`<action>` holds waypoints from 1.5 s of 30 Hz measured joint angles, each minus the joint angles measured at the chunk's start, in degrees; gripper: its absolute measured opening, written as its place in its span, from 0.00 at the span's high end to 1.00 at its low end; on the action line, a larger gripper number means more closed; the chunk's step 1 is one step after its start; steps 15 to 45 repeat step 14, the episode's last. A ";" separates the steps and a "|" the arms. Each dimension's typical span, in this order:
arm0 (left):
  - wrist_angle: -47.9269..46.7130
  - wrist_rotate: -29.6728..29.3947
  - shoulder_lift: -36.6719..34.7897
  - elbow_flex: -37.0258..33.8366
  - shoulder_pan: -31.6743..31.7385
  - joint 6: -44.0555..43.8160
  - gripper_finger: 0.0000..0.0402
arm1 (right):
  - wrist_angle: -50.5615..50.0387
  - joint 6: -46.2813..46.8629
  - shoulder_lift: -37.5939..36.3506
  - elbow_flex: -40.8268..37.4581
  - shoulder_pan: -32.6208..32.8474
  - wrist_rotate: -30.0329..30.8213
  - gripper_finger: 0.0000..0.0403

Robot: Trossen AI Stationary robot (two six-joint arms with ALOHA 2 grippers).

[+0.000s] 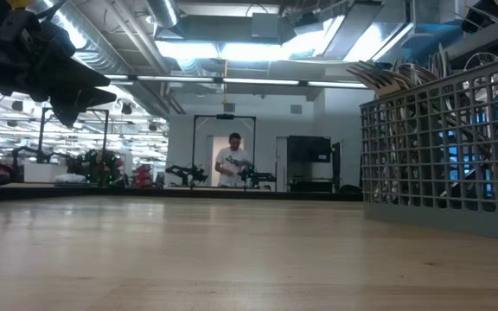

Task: Sort silverware
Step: Return to Home Position

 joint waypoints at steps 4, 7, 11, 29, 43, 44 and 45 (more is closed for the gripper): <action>0.00 0.01 0.01 0.00 -0.01 0.11 0.60 | -0.01 0.00 0.00 0.00 0.02 0.00 0.81; 0.00 0.00 0.00 0.00 0.00 -0.43 0.60 | 0.00 -0.01 0.00 0.00 0.01 0.01 0.81; 0.00 0.01 0.01 0.00 0.00 0.33 0.60 | 0.01 0.00 0.00 0.00 0.01 0.00 0.81; 0.00 -0.01 0.01 0.00 -0.02 0.23 0.60 | -0.01 0.00 0.00 0.00 0.02 0.00 0.81; 0.00 -0.01 0.01 0.00 -0.02 0.23 0.60 | -0.01 0.00 0.00 0.00 0.02 0.00 0.81; 0.00 -0.01 0.01 0.00 -0.02 0.23 0.60 | -0.01 0.00 0.00 0.00 0.02 0.00 0.81; 0.00 -0.01 0.01 0.00 -0.02 0.23 0.60 | -0.01 0.00 0.00 0.00 0.02 0.00 0.81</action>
